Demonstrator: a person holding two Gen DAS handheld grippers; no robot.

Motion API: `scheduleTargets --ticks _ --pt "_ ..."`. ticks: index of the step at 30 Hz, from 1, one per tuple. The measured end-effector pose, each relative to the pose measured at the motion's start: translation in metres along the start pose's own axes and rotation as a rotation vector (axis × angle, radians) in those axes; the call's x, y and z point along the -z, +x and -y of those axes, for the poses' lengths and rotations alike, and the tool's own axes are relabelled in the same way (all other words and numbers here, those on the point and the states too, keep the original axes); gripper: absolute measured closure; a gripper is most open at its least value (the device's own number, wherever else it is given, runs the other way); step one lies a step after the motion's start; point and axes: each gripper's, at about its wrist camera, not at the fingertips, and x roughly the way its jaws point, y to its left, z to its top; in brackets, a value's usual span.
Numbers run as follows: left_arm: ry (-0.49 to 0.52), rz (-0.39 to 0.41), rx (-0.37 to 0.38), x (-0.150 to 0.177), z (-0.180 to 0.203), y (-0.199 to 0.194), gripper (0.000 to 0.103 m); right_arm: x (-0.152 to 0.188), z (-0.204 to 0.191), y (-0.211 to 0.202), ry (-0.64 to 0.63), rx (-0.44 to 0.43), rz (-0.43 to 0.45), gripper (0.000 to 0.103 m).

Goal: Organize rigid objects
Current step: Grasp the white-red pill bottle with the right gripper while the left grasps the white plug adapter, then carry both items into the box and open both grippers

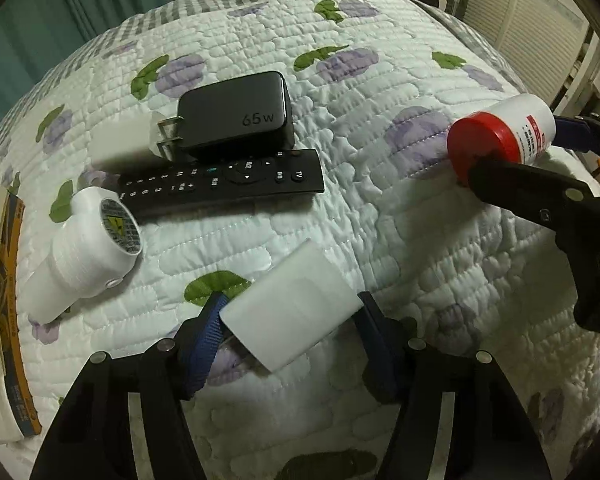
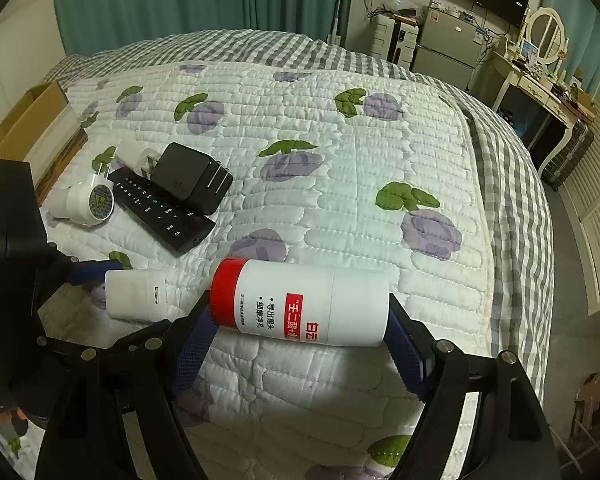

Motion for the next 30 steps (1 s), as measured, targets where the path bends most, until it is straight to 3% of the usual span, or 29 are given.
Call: scheduleTargets --ticks 8,14,23,30 --pt "-0.050 0.058 -0.005 0.014 -0.022 -0.049 0.038 -0.005 -0.019 -0.033 -0.013 0.018 0.026 0.024" --pt "-0.078 0.153 -0.019 -0.004 -0.056 -0.109 0.038 -0.019 -0.043 -0.082 -0.003 0.028 0.079 0.024" --pt "-0.131 0.295 -0.058 -0.013 -0.143 -0.210 0.038 -0.062 -0.104 -0.159 -0.085 0.074 0.176 0.024" --pt "-0.165 0.320 -0.124 0.005 -0.228 -0.235 0.038 -0.107 -0.186 -0.187 -0.157 0.002 0.245 0.024"
